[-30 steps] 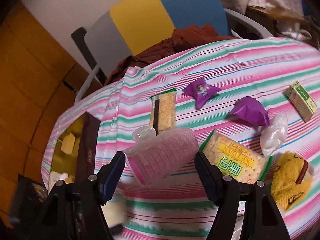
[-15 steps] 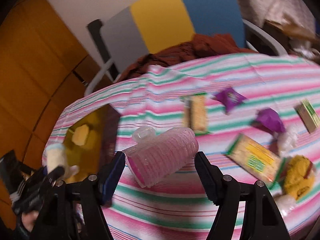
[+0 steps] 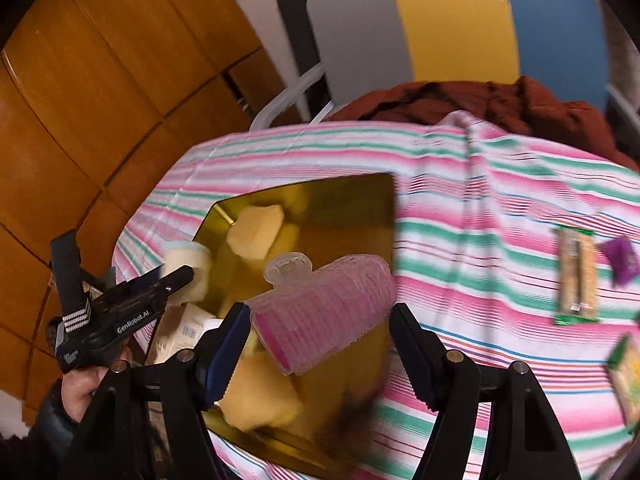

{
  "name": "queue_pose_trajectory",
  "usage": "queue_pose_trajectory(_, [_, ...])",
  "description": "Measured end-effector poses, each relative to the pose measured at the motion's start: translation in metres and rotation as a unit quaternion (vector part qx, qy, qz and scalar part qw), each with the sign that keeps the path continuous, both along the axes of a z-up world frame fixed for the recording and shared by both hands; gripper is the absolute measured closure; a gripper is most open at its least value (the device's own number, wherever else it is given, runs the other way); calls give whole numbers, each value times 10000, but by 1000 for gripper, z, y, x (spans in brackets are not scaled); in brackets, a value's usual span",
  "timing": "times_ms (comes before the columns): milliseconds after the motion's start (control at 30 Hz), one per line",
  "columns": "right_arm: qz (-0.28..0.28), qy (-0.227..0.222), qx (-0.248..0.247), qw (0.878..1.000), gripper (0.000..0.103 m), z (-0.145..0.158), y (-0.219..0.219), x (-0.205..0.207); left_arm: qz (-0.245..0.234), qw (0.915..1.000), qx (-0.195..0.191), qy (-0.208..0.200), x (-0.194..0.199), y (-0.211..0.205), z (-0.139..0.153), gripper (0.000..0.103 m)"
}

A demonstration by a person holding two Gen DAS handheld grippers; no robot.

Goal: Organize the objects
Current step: 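Carry the pouch and roller into the gold tray and open both tools, then withdraw both tools from the tray back to the item cluster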

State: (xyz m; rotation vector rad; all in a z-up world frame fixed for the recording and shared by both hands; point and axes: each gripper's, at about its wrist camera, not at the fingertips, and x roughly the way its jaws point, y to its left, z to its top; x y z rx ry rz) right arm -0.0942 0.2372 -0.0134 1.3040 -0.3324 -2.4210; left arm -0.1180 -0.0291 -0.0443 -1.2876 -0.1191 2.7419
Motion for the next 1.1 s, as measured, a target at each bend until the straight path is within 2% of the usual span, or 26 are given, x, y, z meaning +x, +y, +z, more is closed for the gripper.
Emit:
queue_pose_trajectory(67, [89,-66,-34,9999,30,-4,-18,-11,144,9998,95,-34,0,-7,-2,34])
queue_pose_trajectory(200, [29,-119,-92,9999,25,-6,-34,-20,232,9995,196,-55,4,-16,-1,34])
queue_pose_trajectory(367, [-10,-77,48,10000,24,-8,-31,-7,380,9989,219,185,25,-19,11,34])
queue_pose_trajectory(467, [-102,4,195,9998,20,-9,-27,8,283,9986,298,320,37,-11,21,34])
queue_pose_trajectory(667, [-280,336,606,9972,14,-3,-27,35,35,9980,195,607,57,14,38,34])
queue_pose_trajectory(867, [-406,630,855,9935,9,3,-29,54,-128,9979,-20,633,69,32,39,34])
queue_pose_trajectory(1100, [-555,919,1201,9869,8,6,-29,68,-273,9971,-224,669,83,46,39,34])
